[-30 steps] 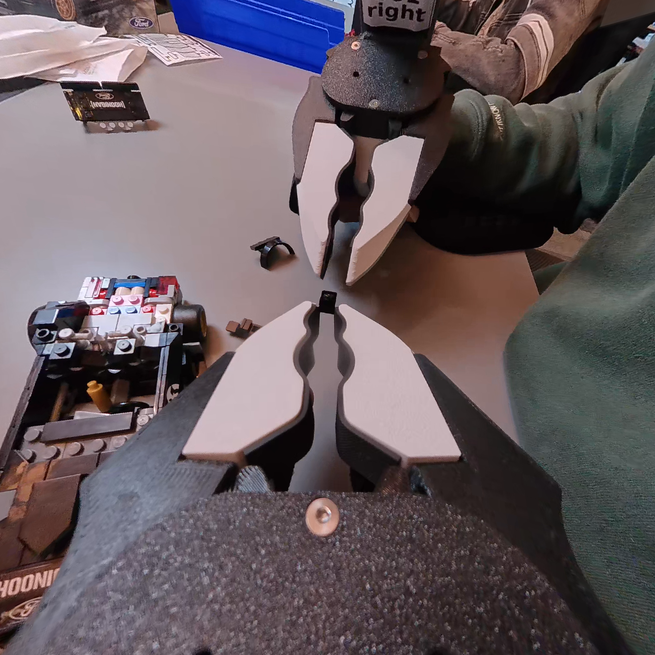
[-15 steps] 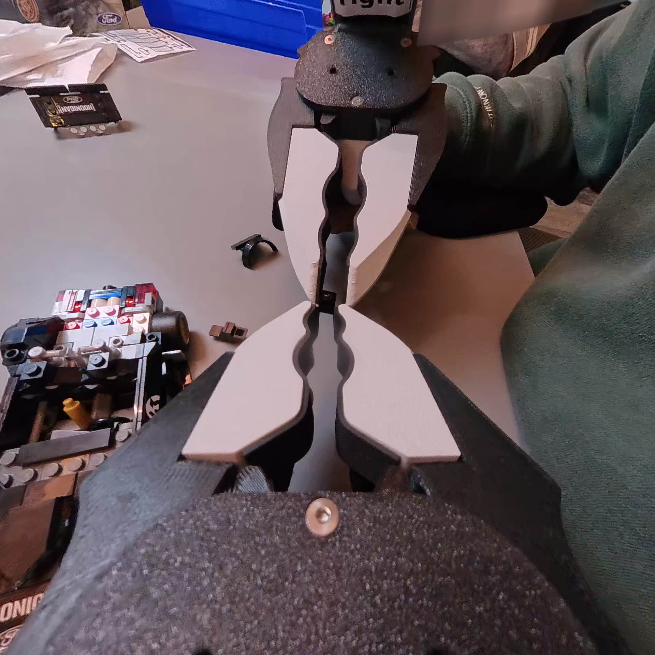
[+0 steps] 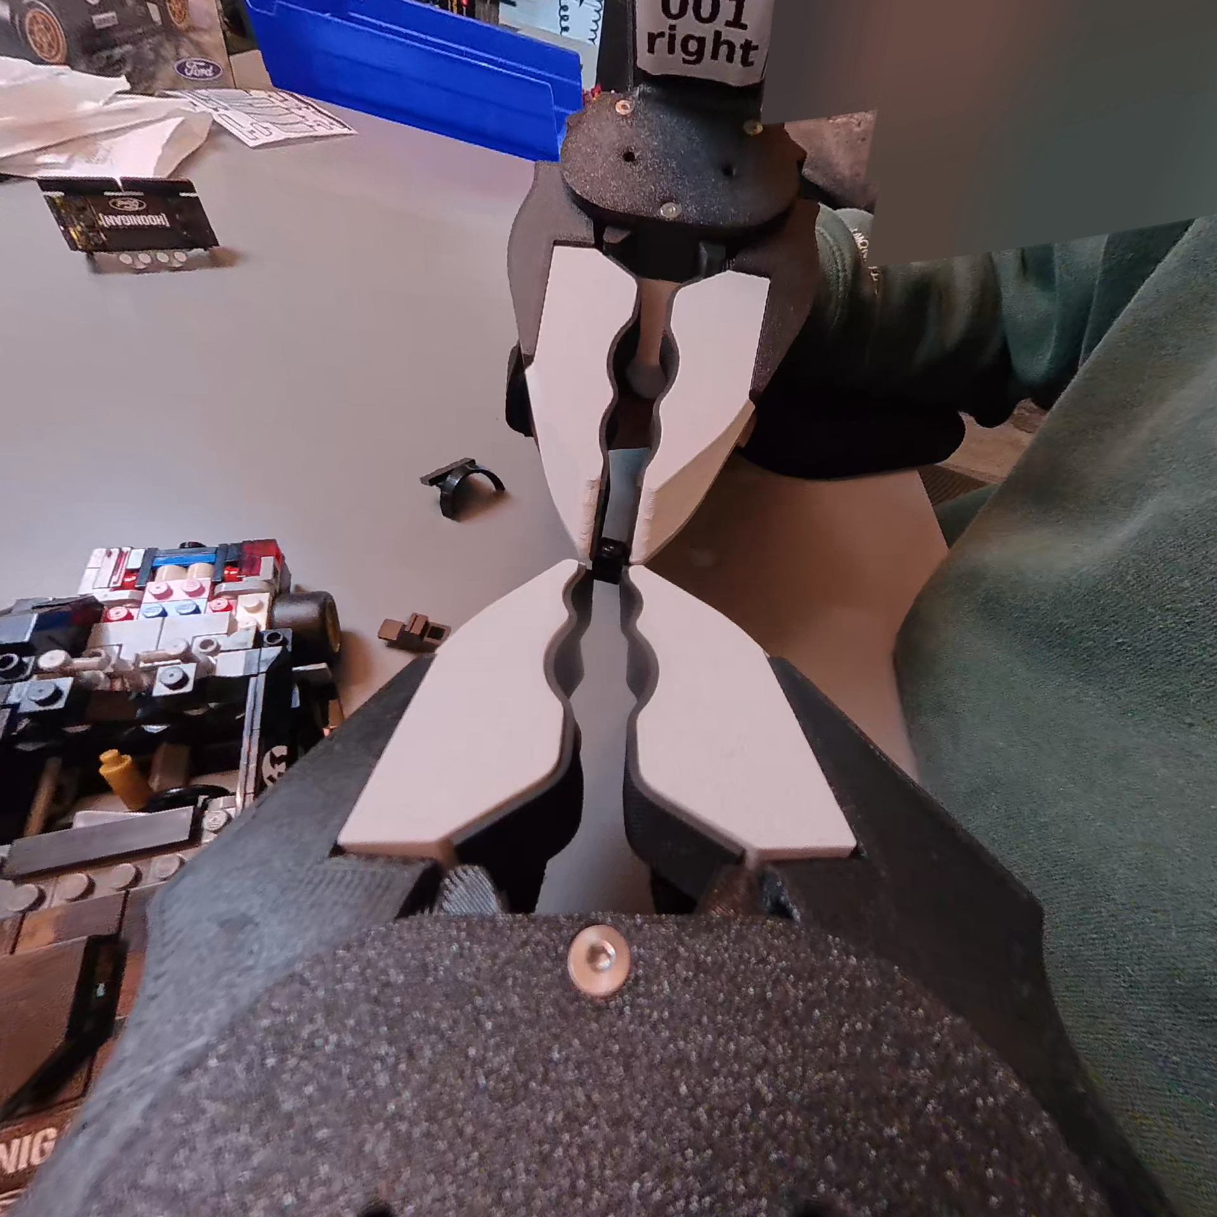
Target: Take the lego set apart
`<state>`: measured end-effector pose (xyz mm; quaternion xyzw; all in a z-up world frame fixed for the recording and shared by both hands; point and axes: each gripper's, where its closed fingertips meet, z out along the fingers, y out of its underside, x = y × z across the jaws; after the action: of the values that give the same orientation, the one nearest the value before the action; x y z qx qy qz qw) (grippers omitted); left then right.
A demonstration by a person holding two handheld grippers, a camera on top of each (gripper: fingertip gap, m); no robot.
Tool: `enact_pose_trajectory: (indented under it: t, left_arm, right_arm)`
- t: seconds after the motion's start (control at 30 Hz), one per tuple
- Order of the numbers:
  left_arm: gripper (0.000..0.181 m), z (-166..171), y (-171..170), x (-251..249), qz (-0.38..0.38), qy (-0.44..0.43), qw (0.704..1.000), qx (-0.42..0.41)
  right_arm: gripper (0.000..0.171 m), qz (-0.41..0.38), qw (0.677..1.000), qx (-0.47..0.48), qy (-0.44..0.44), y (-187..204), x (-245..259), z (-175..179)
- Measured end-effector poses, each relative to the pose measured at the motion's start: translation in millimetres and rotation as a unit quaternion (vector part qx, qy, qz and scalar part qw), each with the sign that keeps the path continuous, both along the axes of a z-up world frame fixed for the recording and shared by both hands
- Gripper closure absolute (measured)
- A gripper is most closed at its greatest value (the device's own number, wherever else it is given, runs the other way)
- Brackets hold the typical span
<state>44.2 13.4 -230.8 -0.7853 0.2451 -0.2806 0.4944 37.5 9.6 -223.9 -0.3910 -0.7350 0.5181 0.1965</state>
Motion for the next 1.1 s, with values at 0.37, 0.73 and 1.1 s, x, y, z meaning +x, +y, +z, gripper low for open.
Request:
enact_pose_trajectory:
  t: [0.37, 0.73, 1.1]
  left_arm:
    - [0.173, 15, 4, -6, 0.023, -0.067, 0.997, -0.013]
    - [0.181, 23, 6, -18, 0.042, -0.098, 0.994, -0.016]
    - [0.168, 13, 4, -8, 0.022, -0.04, 0.999, 0.009]
  right_arm:
    - [0.163, -0.017, 0.998, -0.053, 0.019, 5, -6, 15]
    - [0.163, -0.04, 0.994, -0.088, 0.044, 17, -4, 30]
    - [0.163, -0.025, 0.999, -0.017, 0.018, 7, -6, 7]
